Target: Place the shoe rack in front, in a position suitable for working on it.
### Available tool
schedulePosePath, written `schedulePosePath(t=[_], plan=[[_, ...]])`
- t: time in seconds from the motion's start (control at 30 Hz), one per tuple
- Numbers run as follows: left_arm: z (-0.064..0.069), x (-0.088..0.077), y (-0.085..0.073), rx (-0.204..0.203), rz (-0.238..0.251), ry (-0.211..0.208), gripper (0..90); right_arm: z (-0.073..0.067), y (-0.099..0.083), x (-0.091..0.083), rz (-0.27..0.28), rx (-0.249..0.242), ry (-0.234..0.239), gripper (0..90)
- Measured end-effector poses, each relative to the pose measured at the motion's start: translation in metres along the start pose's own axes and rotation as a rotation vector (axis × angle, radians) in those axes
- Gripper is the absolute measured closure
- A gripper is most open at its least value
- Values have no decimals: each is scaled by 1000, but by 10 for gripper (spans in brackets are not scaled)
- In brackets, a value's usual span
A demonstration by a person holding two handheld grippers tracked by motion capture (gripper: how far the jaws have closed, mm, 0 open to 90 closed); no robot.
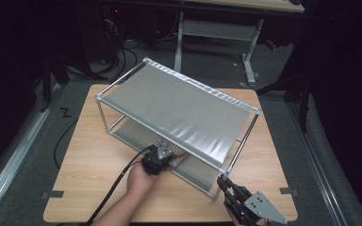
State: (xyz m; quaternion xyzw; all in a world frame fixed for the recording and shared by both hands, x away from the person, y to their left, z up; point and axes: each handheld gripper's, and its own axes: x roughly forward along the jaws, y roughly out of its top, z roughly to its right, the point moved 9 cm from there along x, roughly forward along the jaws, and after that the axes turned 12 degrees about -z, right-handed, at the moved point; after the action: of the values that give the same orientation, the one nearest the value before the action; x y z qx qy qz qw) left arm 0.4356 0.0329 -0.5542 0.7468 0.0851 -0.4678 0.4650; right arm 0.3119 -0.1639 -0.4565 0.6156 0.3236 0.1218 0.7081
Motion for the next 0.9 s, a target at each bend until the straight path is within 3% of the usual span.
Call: schedulePosePath(t=[0.1,0.3,0.5,0.63,0.9], plan=[[29,-3,2,31,18,-69,724,0,0,0,1,-1,2,810],[73,-11,7,102,40,-166,724,0,0,0,2,-5,-3,810],[108,-20,8,154,57,-238,722,0,0,0,2,-4,-2,810],[119,-24,6,177,67,-261,722,0,0,0,3,-2,-2,810],[116,-39,-1,161,91,-288,730,0,0,1,6,4,-2,810]])
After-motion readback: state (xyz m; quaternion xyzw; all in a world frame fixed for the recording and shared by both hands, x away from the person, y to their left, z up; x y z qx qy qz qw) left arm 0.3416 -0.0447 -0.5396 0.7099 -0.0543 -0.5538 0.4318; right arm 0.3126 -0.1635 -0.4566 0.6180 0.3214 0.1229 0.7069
